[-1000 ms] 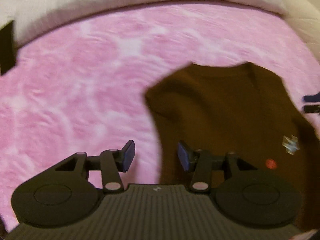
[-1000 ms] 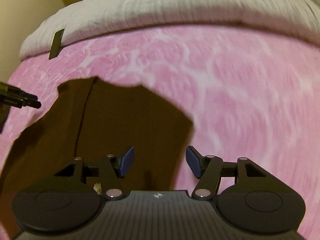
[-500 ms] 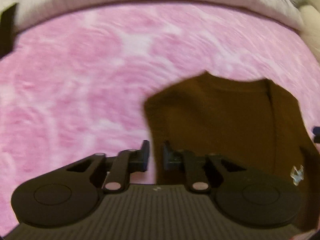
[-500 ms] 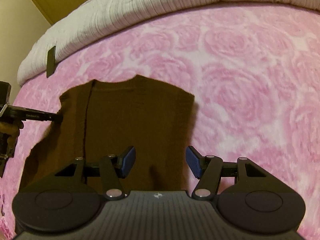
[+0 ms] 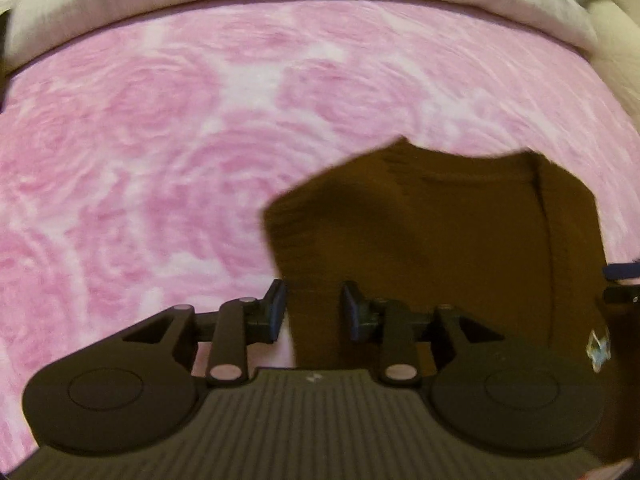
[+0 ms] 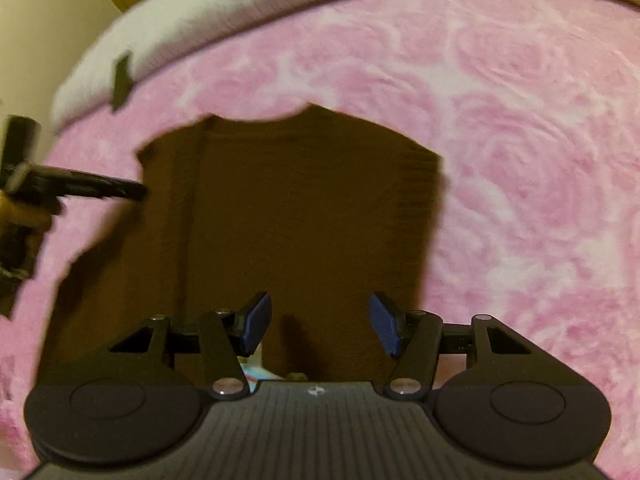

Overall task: Fold clothes
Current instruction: 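Lower the vest onto the sheet with both tools, laying it flat, then open both tools and release the vest flat, buttons facing up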

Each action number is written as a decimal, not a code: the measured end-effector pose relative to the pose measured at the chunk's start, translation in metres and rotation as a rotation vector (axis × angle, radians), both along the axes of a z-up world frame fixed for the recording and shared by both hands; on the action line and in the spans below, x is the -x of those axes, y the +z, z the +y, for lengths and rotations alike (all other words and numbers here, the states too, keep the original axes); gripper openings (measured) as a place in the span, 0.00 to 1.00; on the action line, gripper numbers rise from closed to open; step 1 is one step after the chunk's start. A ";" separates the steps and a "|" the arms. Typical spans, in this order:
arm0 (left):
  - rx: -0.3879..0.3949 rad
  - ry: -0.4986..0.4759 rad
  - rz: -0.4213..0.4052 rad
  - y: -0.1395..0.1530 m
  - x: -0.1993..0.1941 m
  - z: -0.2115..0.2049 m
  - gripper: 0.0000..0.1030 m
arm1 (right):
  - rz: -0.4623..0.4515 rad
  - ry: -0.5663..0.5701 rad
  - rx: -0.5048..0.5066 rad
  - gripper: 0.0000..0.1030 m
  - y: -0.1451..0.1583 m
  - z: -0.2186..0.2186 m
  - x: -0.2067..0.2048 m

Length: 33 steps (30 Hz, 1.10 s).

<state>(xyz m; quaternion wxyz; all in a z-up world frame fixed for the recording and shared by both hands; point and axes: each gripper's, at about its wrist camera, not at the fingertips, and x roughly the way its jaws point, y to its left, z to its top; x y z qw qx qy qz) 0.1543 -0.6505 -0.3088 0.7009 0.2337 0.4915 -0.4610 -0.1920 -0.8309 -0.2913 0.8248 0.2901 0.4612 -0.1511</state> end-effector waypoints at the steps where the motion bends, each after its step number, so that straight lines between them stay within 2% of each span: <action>1: 0.004 0.015 -0.014 0.004 -0.002 0.002 0.27 | -0.008 -0.045 0.013 0.55 0.001 -0.006 0.003; 2: 0.011 0.014 -0.029 0.010 -0.003 0.004 0.23 | -0.040 -0.087 0.012 0.55 0.005 -0.013 0.007; 4: 0.032 -0.019 -0.055 0.021 0.001 0.006 0.23 | -0.094 -0.163 0.013 0.55 0.012 -0.026 0.013; 6: 0.079 -0.084 -0.015 0.028 0.010 0.004 0.23 | -0.096 -0.179 0.017 0.55 0.011 -0.037 0.008; 9: 0.117 -0.195 0.089 0.024 0.026 -0.004 0.32 | -0.090 -0.151 -0.013 0.56 -0.002 -0.050 -0.008; 11: 0.079 -0.236 0.068 0.011 0.037 -0.013 0.32 | -0.074 -0.105 -0.035 0.55 -0.013 -0.055 -0.023; 13: 0.032 -0.215 0.017 -0.004 0.039 -0.020 0.29 | -0.062 -0.101 0.025 0.50 -0.009 -0.057 -0.028; 15: 0.065 -0.153 0.028 -0.007 0.032 -0.017 0.28 | -0.068 -0.115 0.088 0.51 0.000 -0.057 -0.029; 18: 0.070 -0.086 0.028 0.001 0.029 -0.007 0.25 | -0.120 -0.124 0.109 0.51 0.023 -0.039 -0.010; 22: 0.075 -0.083 0.056 0.029 0.045 0.033 0.33 | -0.129 -0.060 0.027 0.51 0.036 0.014 0.019; 25: 0.030 -0.072 0.068 0.036 0.061 0.085 0.34 | -0.078 -0.008 -0.052 0.51 0.028 0.063 0.042; 28: -0.061 -0.032 0.101 0.026 0.072 0.139 0.35 | -0.005 -0.002 -0.119 0.51 0.010 0.101 0.066; 33: -0.088 0.022 0.075 0.038 0.088 0.216 0.36 | 0.031 -0.082 -0.081 0.52 0.017 0.133 0.096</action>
